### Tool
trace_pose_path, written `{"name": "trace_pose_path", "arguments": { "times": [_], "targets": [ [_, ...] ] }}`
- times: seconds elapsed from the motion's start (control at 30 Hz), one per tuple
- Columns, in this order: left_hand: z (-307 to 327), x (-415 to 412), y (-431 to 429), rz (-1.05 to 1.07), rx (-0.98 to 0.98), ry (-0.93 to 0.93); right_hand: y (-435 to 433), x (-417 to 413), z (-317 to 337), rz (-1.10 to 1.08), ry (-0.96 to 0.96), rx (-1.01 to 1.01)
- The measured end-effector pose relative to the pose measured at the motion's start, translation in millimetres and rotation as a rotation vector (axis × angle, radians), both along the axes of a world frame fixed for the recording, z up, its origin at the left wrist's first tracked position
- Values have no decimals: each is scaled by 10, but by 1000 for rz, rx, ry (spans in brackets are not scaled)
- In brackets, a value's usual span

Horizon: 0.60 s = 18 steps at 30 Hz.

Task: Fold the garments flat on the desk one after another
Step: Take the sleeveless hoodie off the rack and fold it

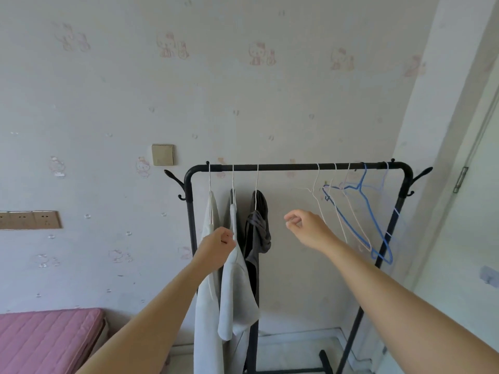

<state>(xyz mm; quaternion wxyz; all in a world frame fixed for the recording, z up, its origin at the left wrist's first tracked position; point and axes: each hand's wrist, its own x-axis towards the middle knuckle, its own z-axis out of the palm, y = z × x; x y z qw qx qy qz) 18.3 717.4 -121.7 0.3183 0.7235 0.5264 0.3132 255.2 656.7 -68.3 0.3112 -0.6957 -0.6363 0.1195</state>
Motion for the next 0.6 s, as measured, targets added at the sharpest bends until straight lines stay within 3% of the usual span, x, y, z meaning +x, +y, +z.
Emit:
{"name": "trace_pose_path", "arguments": {
  "times": [0.27, 0.6],
  "targets": [
    [115, 596, 1275, -201, -58, -77, 1208, 132, 137, -76, 41, -5],
    [-379, 1169, 1475, -134, -283, -377, 2022, 185, -247, -63, 159, -152]
  ]
}}
